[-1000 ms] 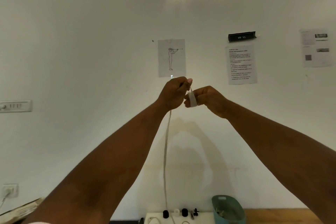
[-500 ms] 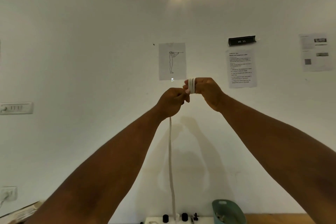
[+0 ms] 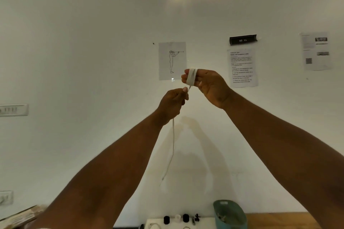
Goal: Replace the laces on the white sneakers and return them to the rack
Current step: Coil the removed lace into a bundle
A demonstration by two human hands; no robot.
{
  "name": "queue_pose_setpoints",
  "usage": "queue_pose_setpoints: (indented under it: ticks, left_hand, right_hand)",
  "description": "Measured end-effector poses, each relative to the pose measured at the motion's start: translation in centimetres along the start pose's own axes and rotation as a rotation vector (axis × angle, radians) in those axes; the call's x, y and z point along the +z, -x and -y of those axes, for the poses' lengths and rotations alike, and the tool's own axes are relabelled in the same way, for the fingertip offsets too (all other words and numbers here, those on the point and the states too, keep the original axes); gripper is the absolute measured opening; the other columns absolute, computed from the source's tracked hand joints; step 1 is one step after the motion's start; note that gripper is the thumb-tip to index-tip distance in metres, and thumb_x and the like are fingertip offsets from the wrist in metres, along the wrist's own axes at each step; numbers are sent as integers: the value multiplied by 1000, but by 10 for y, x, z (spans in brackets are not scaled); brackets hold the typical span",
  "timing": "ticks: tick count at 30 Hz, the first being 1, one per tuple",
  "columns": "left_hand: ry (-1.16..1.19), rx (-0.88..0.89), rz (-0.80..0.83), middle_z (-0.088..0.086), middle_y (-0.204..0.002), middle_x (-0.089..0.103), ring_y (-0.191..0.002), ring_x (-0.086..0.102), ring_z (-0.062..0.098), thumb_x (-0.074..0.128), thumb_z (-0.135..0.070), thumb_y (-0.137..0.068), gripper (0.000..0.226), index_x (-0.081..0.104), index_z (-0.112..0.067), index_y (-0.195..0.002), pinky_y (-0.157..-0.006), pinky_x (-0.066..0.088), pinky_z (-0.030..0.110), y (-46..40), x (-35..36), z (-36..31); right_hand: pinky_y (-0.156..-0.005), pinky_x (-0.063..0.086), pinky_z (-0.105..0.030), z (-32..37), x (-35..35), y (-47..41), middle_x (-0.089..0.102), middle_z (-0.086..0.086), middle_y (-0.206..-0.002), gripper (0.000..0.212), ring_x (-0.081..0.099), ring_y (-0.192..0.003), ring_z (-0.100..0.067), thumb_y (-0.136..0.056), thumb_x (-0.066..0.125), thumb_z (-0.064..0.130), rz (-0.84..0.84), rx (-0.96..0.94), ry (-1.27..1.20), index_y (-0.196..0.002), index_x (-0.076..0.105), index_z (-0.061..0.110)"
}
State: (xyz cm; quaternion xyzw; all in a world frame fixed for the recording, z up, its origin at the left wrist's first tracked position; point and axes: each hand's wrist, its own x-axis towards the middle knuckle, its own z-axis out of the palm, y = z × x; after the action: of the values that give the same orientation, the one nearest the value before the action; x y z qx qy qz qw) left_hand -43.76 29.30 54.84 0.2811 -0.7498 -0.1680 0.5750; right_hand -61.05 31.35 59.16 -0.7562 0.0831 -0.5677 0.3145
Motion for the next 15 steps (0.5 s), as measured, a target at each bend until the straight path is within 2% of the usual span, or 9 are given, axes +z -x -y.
queue_pose_setpoints:
  ticks: [3, 5, 7, 10, 12, 15]
  left_hand:
    - [-95, 120, -46, -2, -58, 43, -48, 35, 5, 48, -36, -108, 45, 58, -19, -68, -50, 29, 22, 0, 0, -3]
    - [-97, 140, -92, -2, -59, 43, -48, 34, 5, 47, -33, -109, 43, 54, -20, -68, -51, 29, 23, -4, -4, -9]
    - [-98, 124, -110, -1, -62, 41, -47, 32, 3, 44, -33, -110, 42, 49, -19, -71, -49, 29, 20, -7, -11, -14]
    - [-77, 50, -39, 1, -66, 40, -49, 33, 6, 43, -36, -110, 39, 48, -18, -76, -46, 29, 19, -9, -15, -10]
    - [-9, -20, 15, 0, -66, 42, -53, 33, 11, 43, -35, -110, 34, 54, -17, -84, -48, 28, 24, -5, -12, -2]
    - [34, -64, 45, -1, -68, 46, -53, 35, 11, 42, -34, -110, 33, 57, -17, -86, -50, 30, 27, 1, -4, 8]
  right_hand:
    - [-83, 51, -15, -15, -17, -1, 72, -12, -118, 41, 70, -104, -16, -81, 56, 18, -32, 58, 382, -118, 69, 6]
    - [-79, 52, -16, -27, -25, 8, 73, -18, -112, 35, 73, -94, -13, -85, 56, 7, 40, 133, 443, -116, 70, -2]
    - [-83, 53, -22, -35, -26, 18, 75, -21, -107, 36, 75, -95, -22, -83, 54, 5, 122, 174, 402, -113, 71, -6]
    - [-91, 56, -35, -27, -11, 29, 74, -22, -106, 41, 73, -100, -35, -79, 49, 7, 195, 150, 208, -112, 70, -3]
    - [-98, 55, -40, -14, 2, 30, 74, -19, -109, 43, 71, -106, -34, -77, 49, 12, 165, 137, 27, -112, 71, 4]
    - [-111, 39, -47, -4, 10, 24, 66, -21, -130, 50, 62, -125, -34, -79, 52, 26, 68, 159, -106, -122, 68, 7]
